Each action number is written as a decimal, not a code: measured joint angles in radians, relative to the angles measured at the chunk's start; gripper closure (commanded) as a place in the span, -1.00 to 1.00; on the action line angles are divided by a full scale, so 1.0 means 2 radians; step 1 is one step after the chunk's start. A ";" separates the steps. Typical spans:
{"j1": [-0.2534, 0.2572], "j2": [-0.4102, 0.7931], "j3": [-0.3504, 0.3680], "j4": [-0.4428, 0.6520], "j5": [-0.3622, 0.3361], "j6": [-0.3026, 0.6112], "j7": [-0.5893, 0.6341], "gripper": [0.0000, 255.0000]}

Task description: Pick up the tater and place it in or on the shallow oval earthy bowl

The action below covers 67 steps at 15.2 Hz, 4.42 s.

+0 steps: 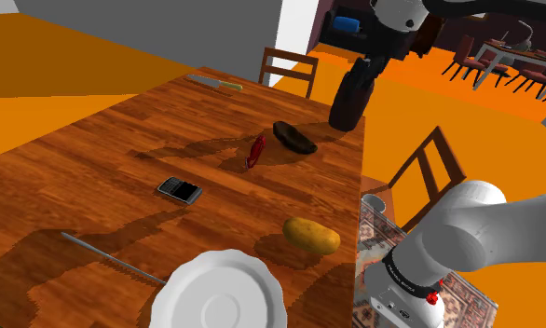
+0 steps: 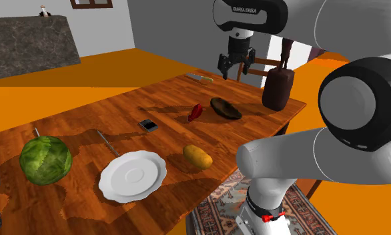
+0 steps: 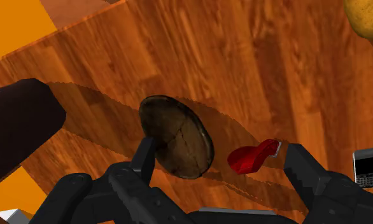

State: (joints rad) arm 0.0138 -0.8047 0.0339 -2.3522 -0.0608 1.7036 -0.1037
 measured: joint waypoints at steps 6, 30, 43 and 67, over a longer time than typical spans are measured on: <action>0.020 0.006 0.013 -0.041 0.022 0.023 0.003 -1.00; 0.170 0.118 0.115 -0.207 0.194 0.199 0.015 -1.00; 0.175 0.143 0.124 -0.229 0.206 0.247 0.011 1.00; 0.170 0.080 0.106 -0.172 0.185 0.127 0.027 1.00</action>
State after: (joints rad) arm 0.3539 -0.6443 0.2459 -2.6953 0.3095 1.9583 -0.0501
